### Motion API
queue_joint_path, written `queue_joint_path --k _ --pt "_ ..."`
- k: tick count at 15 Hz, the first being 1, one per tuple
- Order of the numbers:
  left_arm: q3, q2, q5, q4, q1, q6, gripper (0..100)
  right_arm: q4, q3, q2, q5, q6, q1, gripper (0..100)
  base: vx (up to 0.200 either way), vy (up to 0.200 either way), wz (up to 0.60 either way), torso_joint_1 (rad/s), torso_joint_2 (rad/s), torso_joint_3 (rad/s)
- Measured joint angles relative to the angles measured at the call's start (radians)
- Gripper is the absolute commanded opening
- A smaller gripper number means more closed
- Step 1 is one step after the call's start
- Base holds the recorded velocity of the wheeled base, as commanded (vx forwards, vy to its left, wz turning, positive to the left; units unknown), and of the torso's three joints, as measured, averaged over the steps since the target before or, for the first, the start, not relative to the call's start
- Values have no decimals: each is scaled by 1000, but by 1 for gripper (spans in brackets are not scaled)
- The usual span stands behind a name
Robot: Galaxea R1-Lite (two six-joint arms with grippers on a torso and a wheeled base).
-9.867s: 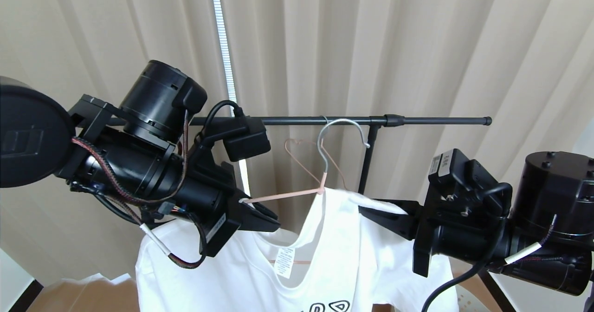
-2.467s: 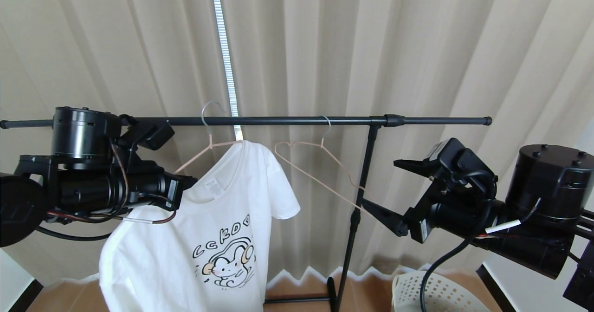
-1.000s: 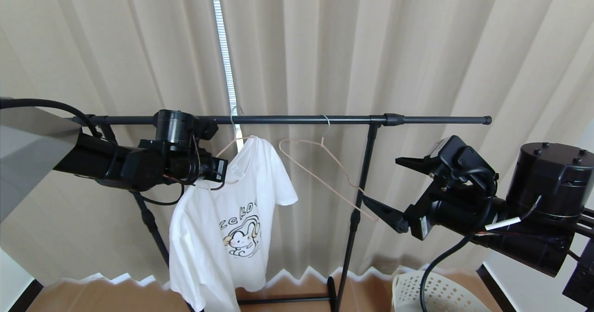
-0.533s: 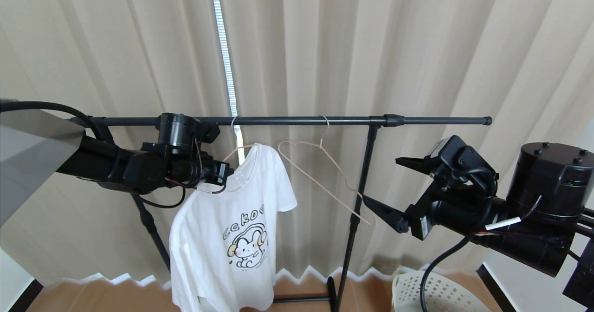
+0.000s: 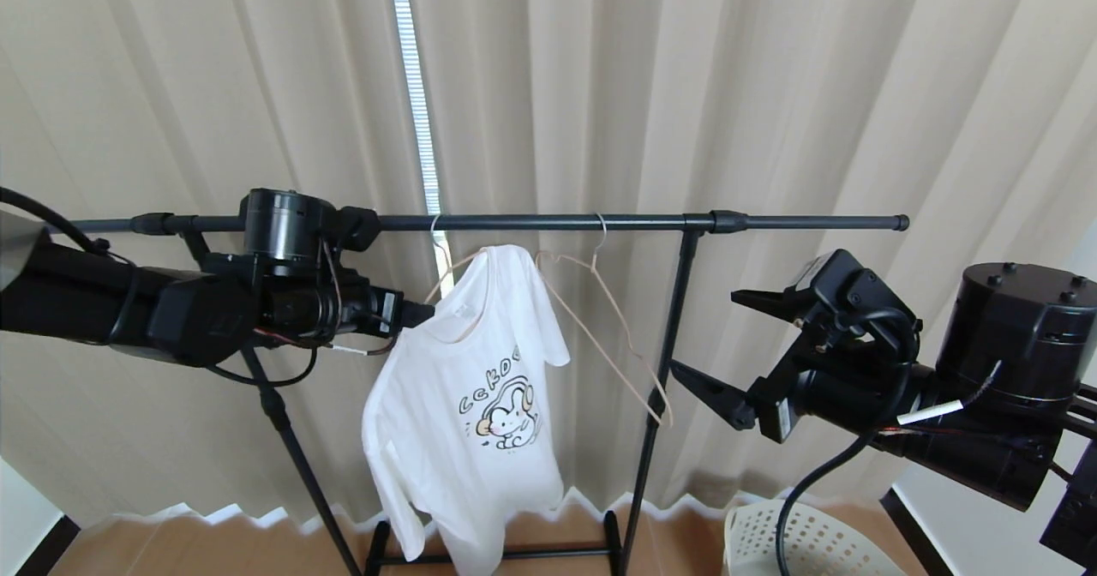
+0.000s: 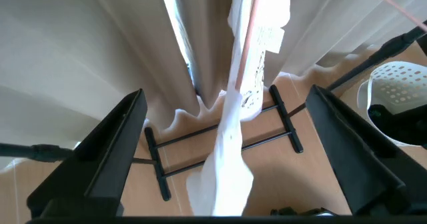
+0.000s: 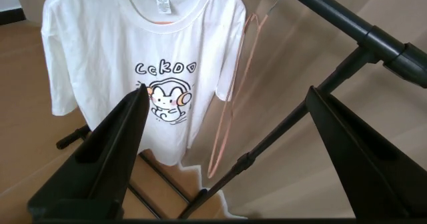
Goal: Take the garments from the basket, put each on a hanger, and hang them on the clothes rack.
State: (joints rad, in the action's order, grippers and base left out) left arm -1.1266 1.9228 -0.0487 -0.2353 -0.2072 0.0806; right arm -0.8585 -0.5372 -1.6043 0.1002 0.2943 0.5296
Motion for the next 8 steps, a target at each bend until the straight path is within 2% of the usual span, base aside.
queue_joint_path --k 3,5,8 --pt "118 -143 -1 -53 1 -49 100 -2 -23 21 -34 -12 -1 100 0 0 0 0 0 0" --pt "198 -241 13 -73 -3 -66 100 9 -41 49 -53 -66 -5 100 0 0 0 0 0 0" --pt "337 -489 47 -72 -16 -77 100 55 -53 187 -170 -136 -30 100 0 0 0 0 0 0"
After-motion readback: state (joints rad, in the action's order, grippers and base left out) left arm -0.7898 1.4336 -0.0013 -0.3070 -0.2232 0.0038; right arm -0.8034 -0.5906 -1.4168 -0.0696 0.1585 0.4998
